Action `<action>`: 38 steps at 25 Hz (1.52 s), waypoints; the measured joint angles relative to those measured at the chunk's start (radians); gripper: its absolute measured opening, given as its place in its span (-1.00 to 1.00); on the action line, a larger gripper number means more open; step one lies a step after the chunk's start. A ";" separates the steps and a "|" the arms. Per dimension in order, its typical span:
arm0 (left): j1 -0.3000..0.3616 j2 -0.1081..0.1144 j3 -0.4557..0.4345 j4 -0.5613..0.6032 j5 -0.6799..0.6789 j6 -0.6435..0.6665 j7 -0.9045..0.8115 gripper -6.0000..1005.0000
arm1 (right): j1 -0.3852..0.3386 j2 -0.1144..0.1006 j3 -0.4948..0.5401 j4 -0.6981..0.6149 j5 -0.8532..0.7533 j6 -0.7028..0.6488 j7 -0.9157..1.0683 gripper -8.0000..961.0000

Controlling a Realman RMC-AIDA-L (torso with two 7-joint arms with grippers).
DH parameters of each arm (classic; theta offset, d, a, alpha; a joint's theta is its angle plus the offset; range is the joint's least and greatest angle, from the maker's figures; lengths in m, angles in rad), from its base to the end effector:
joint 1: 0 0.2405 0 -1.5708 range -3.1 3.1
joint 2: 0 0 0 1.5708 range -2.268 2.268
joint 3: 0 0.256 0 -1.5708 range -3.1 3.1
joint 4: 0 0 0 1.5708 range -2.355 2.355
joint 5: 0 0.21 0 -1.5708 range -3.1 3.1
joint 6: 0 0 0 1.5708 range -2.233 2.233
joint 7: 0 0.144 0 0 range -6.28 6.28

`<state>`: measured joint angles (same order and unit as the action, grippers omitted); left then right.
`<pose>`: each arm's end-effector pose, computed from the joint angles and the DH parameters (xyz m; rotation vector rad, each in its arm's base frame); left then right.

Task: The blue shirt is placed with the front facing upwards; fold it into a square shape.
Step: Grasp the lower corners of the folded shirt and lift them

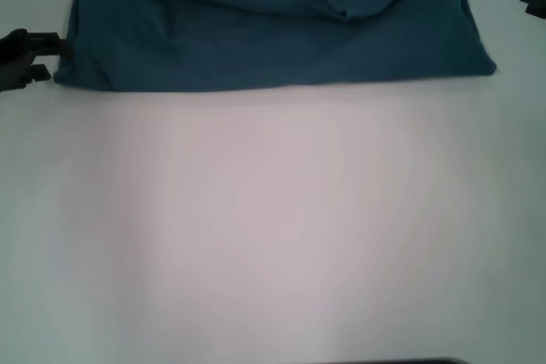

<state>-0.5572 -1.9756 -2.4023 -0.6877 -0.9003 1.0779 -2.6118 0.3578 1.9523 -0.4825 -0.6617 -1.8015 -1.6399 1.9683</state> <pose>-0.3326 0.3855 0.0523 -1.7299 -1.8767 -0.4823 0.3255 0.3020 0.0984 -2.1306 1.4286 1.1143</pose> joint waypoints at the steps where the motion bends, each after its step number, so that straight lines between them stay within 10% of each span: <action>1: -0.002 -0.005 0.001 0.000 0.002 -0.011 0.023 0.22 | 0.000 0.000 0.000 0.000 0.000 0.000 0.001 0.56; 38: -0.055 -0.045 0.050 0.005 0.135 -0.118 0.062 0.22 | -0.015 0.003 0.016 0.001 0.001 -0.004 0.008 0.56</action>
<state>-0.6119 -2.0203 -2.3526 -0.6824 -0.7658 0.9600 -2.5501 0.3426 1.9549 -0.4662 -0.6611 -1.8009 -1.6444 1.9760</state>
